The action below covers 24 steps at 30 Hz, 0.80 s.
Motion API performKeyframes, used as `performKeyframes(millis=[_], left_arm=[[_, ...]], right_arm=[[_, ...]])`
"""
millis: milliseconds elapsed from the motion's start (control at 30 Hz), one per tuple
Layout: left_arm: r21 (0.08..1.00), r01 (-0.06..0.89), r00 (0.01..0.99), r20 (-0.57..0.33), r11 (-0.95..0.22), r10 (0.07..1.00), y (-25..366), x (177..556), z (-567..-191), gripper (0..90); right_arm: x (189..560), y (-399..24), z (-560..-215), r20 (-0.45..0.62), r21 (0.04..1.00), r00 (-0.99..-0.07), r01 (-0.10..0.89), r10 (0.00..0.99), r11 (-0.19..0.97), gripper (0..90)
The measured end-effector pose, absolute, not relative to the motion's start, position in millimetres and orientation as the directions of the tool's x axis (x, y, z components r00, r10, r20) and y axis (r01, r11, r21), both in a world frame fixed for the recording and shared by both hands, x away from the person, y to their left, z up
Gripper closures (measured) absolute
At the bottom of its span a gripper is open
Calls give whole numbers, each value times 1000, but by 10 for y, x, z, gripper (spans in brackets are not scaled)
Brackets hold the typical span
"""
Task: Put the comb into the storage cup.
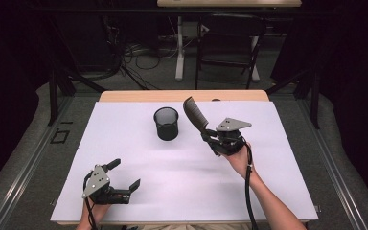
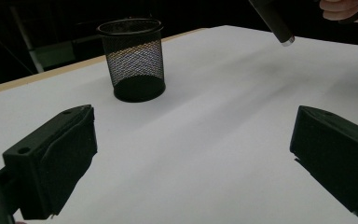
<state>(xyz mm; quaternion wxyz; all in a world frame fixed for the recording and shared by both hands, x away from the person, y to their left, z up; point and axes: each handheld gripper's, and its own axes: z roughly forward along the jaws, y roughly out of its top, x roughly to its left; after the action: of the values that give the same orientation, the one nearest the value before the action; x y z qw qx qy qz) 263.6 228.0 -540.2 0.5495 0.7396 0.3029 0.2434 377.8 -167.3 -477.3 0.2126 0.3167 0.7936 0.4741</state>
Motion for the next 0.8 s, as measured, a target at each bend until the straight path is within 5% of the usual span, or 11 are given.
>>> performKeyframes(millis=[800], left_arm=[[959,190,696,19,-210,717,2282,2644,-5407,3]], right_arm=[[3970,-1568,-4719,-37,904,-707,278,706,325,725]])
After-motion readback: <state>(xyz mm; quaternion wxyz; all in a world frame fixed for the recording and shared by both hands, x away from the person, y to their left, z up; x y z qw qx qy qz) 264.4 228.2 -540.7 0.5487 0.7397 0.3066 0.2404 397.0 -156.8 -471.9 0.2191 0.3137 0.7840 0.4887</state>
